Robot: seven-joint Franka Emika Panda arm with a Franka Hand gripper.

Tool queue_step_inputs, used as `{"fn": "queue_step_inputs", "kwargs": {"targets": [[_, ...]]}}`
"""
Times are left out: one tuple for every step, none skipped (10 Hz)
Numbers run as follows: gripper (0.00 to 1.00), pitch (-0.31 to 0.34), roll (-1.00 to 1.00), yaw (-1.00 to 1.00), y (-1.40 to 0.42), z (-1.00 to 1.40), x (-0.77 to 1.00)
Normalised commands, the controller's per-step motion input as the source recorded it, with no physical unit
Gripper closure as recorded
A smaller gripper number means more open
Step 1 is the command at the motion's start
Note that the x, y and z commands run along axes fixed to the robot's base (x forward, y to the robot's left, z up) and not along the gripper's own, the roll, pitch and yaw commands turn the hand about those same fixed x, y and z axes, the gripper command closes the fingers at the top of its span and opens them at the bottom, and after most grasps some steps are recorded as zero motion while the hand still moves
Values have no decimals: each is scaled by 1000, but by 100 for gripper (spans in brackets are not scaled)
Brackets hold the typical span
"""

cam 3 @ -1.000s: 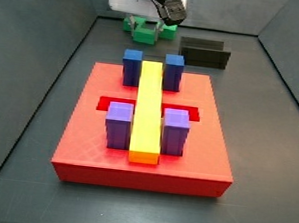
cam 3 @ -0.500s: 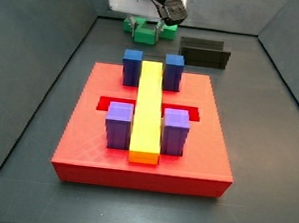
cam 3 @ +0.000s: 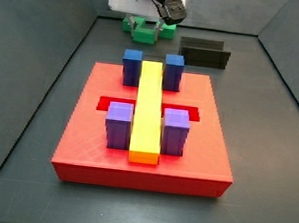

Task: Pick up the green object. Move up. Place the green object on the fixture. Regrasp the green object. Move to above the board. Insert the green object.
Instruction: Pick up the green object, then move up, then place the green object on the fixture.

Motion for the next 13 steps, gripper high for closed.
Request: {"fn": "queue_step_inputs", "kwargs": {"targets": [[100, 0, 0, 0, 0, 0, 0], [100, 0, 0, 0, 0, 0, 0], [100, 0, 0, 0, 0, 833, 0], [100, -6, 5, 19, 21, 843, 11], [100, 37, 8, 18, 14, 637, -49], [100, 20, 30, 9, 13, 335, -29], [100, 0, 0, 9, 0, -217, -160], [100, 0, 0, 17, 0, -209, -114], [100, 0, 0, 23, 0, -206, -114], [100, -17, 0, 14, 0, -214, -183], [100, 0, -37, 17, 0, -117, -71], [100, 0, -171, 6, 0, 0, 0], [100, -54, -137, 0, 0, 0, -31]]}}
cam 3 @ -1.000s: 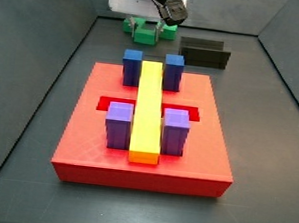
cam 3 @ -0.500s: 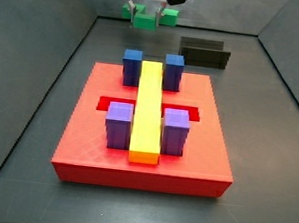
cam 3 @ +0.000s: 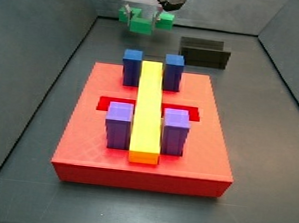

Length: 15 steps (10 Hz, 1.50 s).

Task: Pick up the green object. Move up. Place the green object on the fixture. Regrasp the green object. Move to above the board. Insert the green object.
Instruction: Place the green object on the fixture.

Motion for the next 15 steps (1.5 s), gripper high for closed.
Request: {"fn": "queue_step_inputs", "kwargs": {"targets": [[100, 0, -140, 0, 0, 83, 0], [100, 3, -269, 0, 0, 671, 237], [100, 131, -169, 106, 0, 746, 617], [100, 234, 9, 311, -180, 766, 717], [100, 294, 17, 329, -254, 880, 694], [100, 280, 0, 357, -294, 820, 651], [100, 257, 0, 346, -326, 749, 657], [100, 223, 0, 326, -371, 671, 677], [100, 206, 0, 277, -363, 580, 694], [100, 77, -157, 160, -329, 566, 646], [100, 0, -389, 9, -226, 580, 491], [100, -131, -746, -20, -9, 437, 437], [100, -274, -920, -149, 0, 346, 403], [100, -360, -1000, -217, 0, 303, 363], [100, -360, -1000, -251, 57, 266, 391]]}}
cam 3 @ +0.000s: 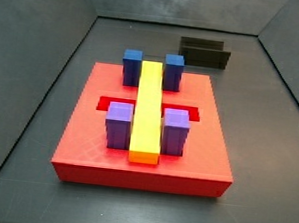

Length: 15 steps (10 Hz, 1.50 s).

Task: Pick up the green object. Move up. Place the green object on the fixture. Regrasp the green object. Move to above the board. Insert the green object.
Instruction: Place the green object on the fixture.

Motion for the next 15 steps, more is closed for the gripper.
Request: {"fn": "queue_step_inputs", "kwargs": {"targets": [[100, -334, -1000, -337, 69, 246, 394], [100, -94, -840, -426, 49, -29, 609], [100, -134, -1000, -377, 0, -23, 540], [100, -54, -1000, -309, 0, -6, 503], [100, -11, -920, -231, 0, -123, 557], [100, 94, -717, -43, 0, -280, 714], [100, 86, -669, 0, -3, -354, 686], [100, 169, -577, 197, -31, -449, 697], [100, 209, -546, 277, -83, -471, 646], [100, 174, -549, 280, -80, -489, 529], [100, 77, -391, 94, -189, -497, 266], [100, 23, -223, 0, -283, -460, 126], [100, 0, -200, 0, -280, -446, 54], [100, 20, -80, -97, -194, -440, 114], [100, 57, -49, -97, -149, -417, 129]]}}
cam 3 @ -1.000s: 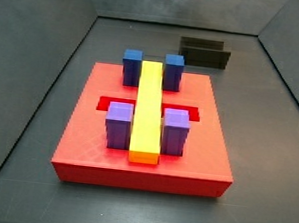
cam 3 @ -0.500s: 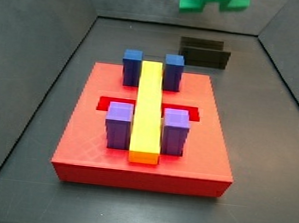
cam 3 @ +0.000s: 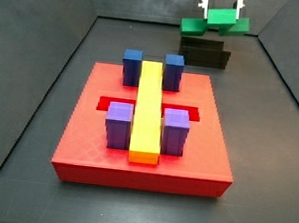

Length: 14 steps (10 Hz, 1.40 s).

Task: Pick up the green object. Move up. Place the green object on the fixture. Regrasp the green object. Move to above the board. Insert the green object.
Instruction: Place the green object on the fixture, then regrasp the green object.

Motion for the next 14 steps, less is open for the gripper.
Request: {"fn": "queue_step_inputs", "kwargs": {"targets": [[100, 0, -11, -71, 0, -360, 0], [100, -51, -123, -91, 0, -469, 0], [100, -57, 0, -106, 0, -351, 0], [100, -63, 0, -83, 0, -326, 0], [100, -54, 0, -63, 0, -357, 0], [100, -74, 34, -57, 0, -343, 0], [100, -51, 97, -57, -14, -369, 0], [100, -3, 0, 0, 0, -57, 0], [100, 0, 0, 0, 0, -54, 0], [100, 0, 14, 0, 0, 0, 0], [100, 0, 51, 0, -14, 0, 0], [0, 0, 0, 0, 0, 0, 0], [0, 120, 217, 0, 80, 1000, 86], [0, 129, 243, 0, 14, 971, 46]]}}
